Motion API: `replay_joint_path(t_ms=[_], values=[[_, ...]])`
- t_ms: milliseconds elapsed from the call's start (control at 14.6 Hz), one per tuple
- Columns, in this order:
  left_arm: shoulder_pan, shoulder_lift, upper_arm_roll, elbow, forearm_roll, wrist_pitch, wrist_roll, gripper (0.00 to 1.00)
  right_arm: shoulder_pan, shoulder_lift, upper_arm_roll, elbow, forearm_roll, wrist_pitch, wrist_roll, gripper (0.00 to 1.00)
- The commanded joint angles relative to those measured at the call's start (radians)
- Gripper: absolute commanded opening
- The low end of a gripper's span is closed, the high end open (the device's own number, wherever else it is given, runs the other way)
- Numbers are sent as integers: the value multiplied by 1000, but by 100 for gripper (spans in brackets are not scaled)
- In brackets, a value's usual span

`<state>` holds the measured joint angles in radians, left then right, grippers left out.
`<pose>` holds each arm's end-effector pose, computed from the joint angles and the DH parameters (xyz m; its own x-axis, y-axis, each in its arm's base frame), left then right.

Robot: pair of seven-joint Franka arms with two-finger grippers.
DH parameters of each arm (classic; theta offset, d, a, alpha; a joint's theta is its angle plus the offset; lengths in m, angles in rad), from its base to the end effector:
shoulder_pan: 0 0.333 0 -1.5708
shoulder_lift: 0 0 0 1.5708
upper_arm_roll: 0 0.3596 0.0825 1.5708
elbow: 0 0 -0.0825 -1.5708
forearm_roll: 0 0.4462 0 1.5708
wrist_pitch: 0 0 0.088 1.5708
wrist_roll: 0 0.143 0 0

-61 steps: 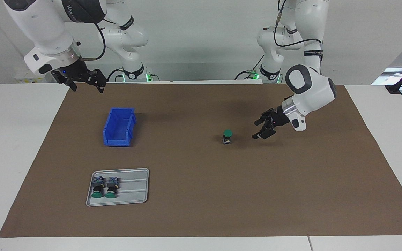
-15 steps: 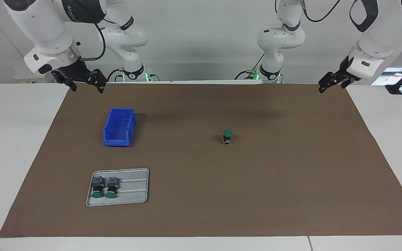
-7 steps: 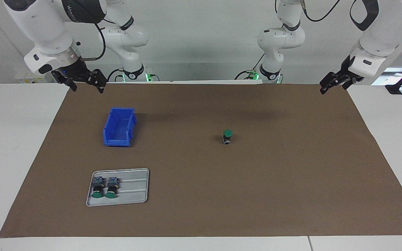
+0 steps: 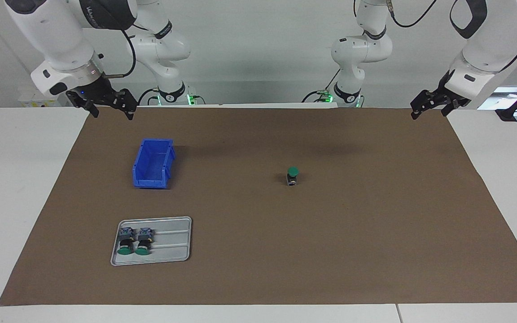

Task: Place and press button with both arms
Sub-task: 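Move the left gripper back above the green button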

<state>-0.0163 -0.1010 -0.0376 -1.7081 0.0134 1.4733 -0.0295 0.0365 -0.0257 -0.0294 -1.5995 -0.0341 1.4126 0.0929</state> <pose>0.5621 -0.0293 0.6119 0.9909 -0.0219 -0.1329 -0.0249 -0.9995 -0.0211 0.5836 -0.0014 0.6206 0.9835 -0.0910 -0.1566 -0.0844 -0.9953 0.0481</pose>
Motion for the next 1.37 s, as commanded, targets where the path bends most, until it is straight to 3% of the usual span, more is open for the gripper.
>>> replay_joint_path(t_ms=[0, 274, 411, 480, 617, 960, 1097, 1302], values=[[-39, -23, -1, -21, 7, -5, 2, 100, -4, -17, -1, -20, 0, 14, -19, 100], [-129, -32, -13, -24, 11, -59, -32, 100, -4, -17, -1, -20, 0, 14, -19, 100], [-204, -55, -22, -91, 7, 0, -134, 100, -3, -17, -1, -20, 0, 14, -19, 100], [-244, -55, -24, -123, 5, 48, -195, 95, -4, -17, -1, -20, -1, 14, -19, 100], [-300, -24, -24, -145, 2, 102, -257, 83, -4, -17, -1, -20, 0, 14, -19, 100], [-411, 150, -22, -128, -53, 307, -513, 27, -4, -17, -1, -20, 0, 14, -19, 100], [-445, 187, -24, -133, -53, 392, -593, 11, -4, -17, -1, -20, 0, 14, -19, 100], [-488, 240, -24, -139, -99, 473, -654, 5, -4, -17, -1, -20, 0, 14, -19, 100]])
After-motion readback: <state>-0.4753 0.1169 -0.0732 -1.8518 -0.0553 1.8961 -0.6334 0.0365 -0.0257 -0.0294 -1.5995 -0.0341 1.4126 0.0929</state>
